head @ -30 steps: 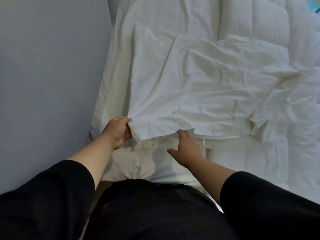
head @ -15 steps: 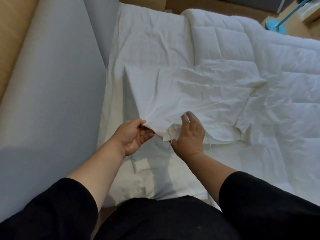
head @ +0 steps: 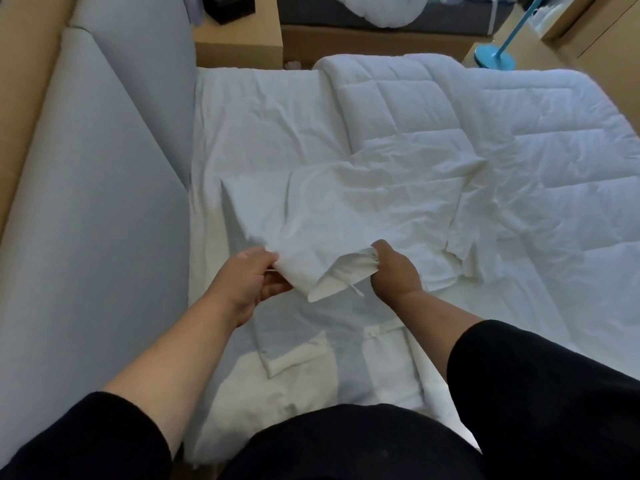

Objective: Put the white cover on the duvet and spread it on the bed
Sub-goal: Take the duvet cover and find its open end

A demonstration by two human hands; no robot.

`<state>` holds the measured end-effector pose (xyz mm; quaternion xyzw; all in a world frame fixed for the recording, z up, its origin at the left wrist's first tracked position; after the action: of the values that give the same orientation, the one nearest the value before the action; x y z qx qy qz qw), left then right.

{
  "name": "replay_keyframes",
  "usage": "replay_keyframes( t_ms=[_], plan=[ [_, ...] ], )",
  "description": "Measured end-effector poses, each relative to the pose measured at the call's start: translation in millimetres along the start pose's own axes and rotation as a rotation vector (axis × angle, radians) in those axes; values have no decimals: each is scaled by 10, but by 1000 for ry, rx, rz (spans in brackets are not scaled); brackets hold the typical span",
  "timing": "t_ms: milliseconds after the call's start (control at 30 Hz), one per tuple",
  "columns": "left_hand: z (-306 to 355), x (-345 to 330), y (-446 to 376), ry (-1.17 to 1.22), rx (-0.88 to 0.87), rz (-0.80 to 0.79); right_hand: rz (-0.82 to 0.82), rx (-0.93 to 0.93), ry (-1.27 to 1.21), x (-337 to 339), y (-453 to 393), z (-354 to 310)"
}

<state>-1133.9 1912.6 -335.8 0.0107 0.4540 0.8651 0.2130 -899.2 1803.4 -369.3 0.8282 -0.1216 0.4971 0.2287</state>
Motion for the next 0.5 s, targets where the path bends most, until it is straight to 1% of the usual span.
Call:
replay_keyframes(
  t_ms=[67,100,133,167,200,233,267,300,333,400,433,500],
  plan=[
    [89,-27,28,-464,-195,291,30,70,0,145,30,-51],
    [147,-119,98,-687,-371,387,27,112,-1,218,50,-103],
    [191,-271,183,-861,-586,398,18,150,-1,287,64,-156],
    [211,-457,254,-1018,-749,339,8,184,7,351,77,-209],
    [209,-657,308,-1191,-814,252,3,214,15,415,93,-259],
    [179,-852,339,-1376,-801,183,1,241,14,469,112,-304],
    [125,-1004,315,-1535,-765,163,4,270,4,515,137,-339],
    [89,-1125,288,-1633,-760,200,8,297,-11,549,159,-357],
    [88,-1227,277,-1661,-784,265,16,322,-31,585,185,-348],
    [130,-1350,200,-1580,-828,365,50,361,-89,669,236,-279],
    [160,-1391,170,-1514,-816,369,70,377,-117,710,250,-223],
    [216,-1478,152,-1442,-751,307,106,403,-172,779,260,-91]
  ],
)
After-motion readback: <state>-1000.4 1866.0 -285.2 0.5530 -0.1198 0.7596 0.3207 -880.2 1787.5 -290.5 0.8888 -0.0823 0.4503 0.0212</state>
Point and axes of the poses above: each hand's wrist, its own y-axis away from the middle knuckle, its own x-axis out of the back of the hand, z = x × y, the point moved 3 cm from there along -y, towards the middle knuckle, and after that the axes turned 10 degrees about x, right-handed, at the moved point
